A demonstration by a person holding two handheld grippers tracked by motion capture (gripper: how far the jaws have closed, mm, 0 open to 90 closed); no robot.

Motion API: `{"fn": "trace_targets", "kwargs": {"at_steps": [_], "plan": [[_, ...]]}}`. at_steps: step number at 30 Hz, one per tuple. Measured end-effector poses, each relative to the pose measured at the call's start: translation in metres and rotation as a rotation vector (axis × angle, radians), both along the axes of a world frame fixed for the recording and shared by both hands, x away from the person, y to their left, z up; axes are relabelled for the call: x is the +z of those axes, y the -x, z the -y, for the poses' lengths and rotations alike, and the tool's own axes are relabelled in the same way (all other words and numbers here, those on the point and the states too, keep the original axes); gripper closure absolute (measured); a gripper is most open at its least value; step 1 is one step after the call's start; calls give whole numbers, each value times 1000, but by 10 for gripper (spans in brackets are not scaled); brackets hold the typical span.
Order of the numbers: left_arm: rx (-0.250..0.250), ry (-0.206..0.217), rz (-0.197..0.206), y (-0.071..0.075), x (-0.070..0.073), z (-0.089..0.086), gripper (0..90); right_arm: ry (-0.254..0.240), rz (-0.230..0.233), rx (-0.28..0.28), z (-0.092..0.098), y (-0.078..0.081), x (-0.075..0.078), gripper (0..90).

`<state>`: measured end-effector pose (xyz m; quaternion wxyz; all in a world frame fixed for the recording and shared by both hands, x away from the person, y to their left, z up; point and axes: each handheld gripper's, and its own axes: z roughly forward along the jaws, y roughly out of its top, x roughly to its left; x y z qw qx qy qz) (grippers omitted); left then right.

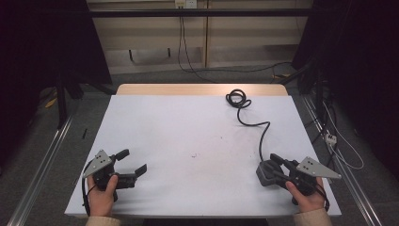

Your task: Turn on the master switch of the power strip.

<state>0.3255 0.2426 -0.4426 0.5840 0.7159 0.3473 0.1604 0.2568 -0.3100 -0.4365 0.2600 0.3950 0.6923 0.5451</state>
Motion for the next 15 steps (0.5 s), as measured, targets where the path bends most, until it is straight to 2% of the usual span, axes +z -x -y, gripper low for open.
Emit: {"fn": "trace_targets", "kwargs": {"at_steps": [6, 15], "plan": [[0, 5, 1, 0, 0, 1, 30, -6, -19, 24, 2, 0, 1, 642], [-2, 5, 3, 0, 0, 1, 30, -14, -36, 29, 6, -1, 1, 668]]}}
